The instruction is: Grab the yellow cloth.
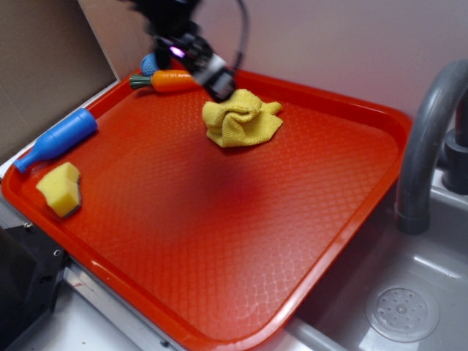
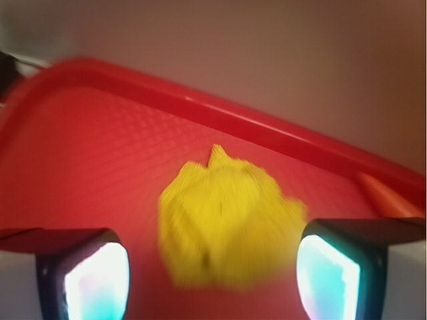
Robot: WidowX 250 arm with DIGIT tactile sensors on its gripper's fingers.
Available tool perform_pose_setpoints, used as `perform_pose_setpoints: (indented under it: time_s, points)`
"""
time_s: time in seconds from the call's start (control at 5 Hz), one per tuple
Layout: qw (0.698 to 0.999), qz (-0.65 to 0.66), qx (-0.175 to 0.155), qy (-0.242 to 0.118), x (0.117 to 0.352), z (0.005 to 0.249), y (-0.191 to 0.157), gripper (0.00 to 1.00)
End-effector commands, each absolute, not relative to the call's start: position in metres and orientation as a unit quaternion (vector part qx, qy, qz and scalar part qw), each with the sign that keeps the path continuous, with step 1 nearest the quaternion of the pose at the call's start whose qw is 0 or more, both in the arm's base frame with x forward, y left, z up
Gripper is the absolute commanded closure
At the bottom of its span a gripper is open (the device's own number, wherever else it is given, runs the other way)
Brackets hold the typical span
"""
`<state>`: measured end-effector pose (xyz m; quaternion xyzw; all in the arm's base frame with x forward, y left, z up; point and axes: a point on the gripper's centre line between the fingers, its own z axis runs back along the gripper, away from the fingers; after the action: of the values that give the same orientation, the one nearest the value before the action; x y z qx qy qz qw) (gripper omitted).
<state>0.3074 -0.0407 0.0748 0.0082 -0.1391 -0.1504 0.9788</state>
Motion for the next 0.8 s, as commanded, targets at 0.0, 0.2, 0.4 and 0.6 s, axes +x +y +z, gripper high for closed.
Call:
perform_pose_setpoints:
  time_s: [0.0,0.2,0.4,0.6]
  points:
    - [0.985,-0.15,-0.02,-0.088,0.331,0.048,-0.025,0.0]
    - [0.975,-0.209,-0.039,-0.057,0.303,0.051,-0.043,0.04]
    - [0.982,-0.188,-0.015,-0.028,0.265,0.048,-0.056,1.0]
    - [0.976,-0.219,-0.003,-0.017,0.259,0.038,-0.054,1.0]
